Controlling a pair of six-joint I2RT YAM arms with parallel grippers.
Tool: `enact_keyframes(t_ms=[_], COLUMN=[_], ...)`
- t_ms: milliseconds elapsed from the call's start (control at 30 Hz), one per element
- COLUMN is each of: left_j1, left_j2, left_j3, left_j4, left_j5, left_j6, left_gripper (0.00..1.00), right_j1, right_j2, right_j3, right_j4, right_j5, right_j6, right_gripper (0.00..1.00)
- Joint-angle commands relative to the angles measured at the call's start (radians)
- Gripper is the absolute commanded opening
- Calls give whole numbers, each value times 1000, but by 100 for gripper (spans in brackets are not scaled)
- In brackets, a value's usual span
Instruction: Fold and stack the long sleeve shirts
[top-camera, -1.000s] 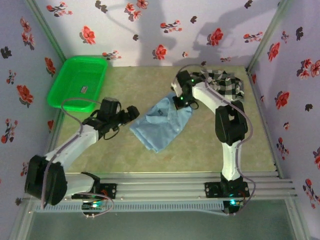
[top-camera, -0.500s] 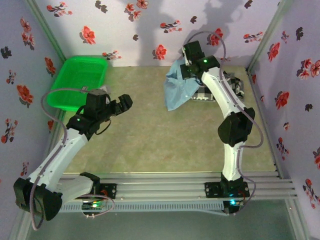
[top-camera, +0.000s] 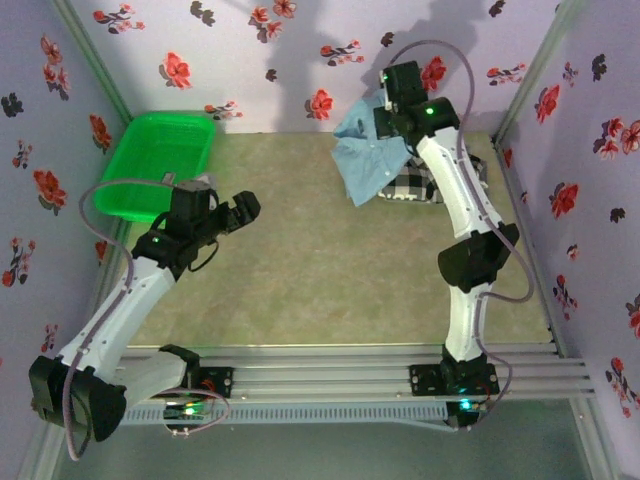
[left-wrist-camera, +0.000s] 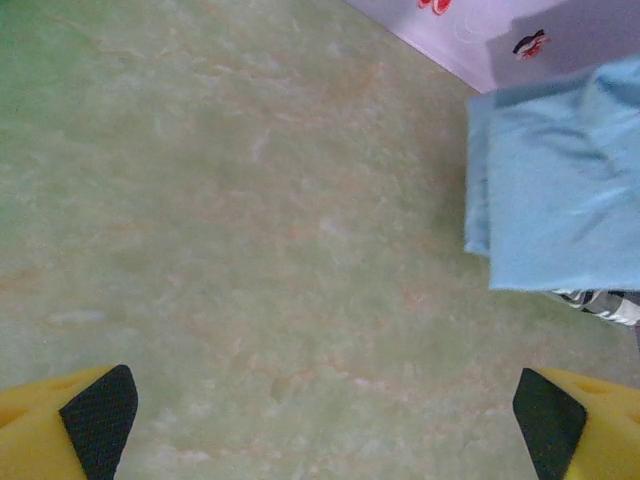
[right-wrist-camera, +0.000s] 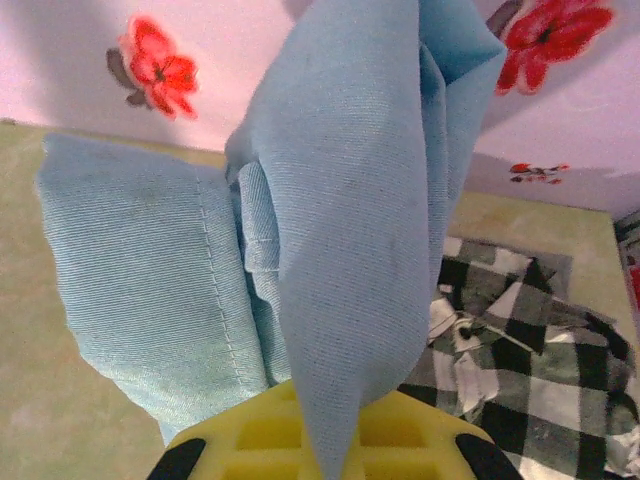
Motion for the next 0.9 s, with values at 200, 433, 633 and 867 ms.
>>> enact_keyframes(t_ms=[200, 433, 633, 867], left_j1=[9, 12, 11, 27], left_j2=[-33, -50, -63, -117], left_j3=[-13, 2, -11, -36], left_j4=[-46, -159, -209, -294], left_j5=[-14, -15, 5, -54], left_j6=[41, 39, 12, 43], left_gripper=[100, 100, 100, 100], right_j1=[-155, -339, -381, -477], right_j2=[-40, 51, 259, 324], right_j3=[-41, -227, -141, 3], right_j4=[4, 200, 258, 141], right_j5=[-42, -120, -43, 59], right_j6=[55, 103, 29, 113], right_gripper=[0, 0, 21, 90])
